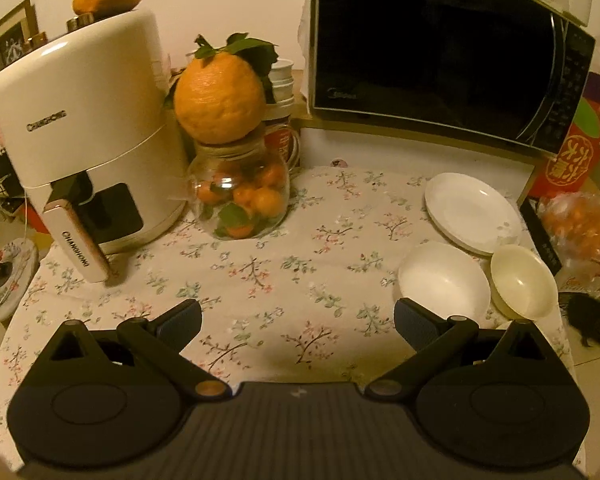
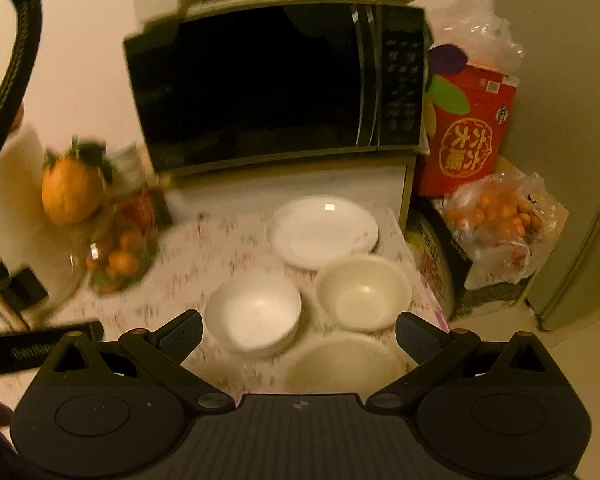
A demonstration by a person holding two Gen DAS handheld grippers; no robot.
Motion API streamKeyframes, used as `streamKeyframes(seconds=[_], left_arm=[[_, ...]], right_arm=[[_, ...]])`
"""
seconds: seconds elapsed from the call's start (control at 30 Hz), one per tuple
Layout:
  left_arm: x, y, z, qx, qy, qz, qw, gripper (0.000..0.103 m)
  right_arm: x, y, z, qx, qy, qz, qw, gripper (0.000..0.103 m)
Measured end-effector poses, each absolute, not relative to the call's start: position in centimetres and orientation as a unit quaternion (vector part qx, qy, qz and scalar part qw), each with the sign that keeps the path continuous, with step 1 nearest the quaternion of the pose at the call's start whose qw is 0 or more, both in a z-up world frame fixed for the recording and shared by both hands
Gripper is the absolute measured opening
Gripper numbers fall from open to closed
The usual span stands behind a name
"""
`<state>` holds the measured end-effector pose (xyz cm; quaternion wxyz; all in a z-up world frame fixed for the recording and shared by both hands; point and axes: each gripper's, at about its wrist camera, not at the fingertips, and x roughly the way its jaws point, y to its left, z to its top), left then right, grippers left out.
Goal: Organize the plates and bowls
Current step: 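Move both grippers toward the white plate beside the microwave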
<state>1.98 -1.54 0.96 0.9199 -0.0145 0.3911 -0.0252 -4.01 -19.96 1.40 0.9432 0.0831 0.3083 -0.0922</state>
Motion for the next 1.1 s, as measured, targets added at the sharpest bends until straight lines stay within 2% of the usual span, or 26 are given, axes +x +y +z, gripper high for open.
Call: streamKeyframes(seconds=[0.43,0.83,1.1], left_arm=[[6.4,-3.1,-0.8,-0.042,0.400,-0.027,0.915,0.103],[12.2,-6.6,-2.5,-0.070,0.412,-0.039,0.908,0.101],[15.6,-8.5,-3.5,-0.073,0.414,-0.049,0.906,0.099]], right_arm=[[-0.8,-26.5,-0.1,0.159,0.350,-0.123,0.915,0.101],[4.3,-32.6,-2.7,0.241,0.353,-0.146,0.892,0.098],[8.0,-33.7,-2.9,0.226,0.349,-0.127,0.900,0.096]])
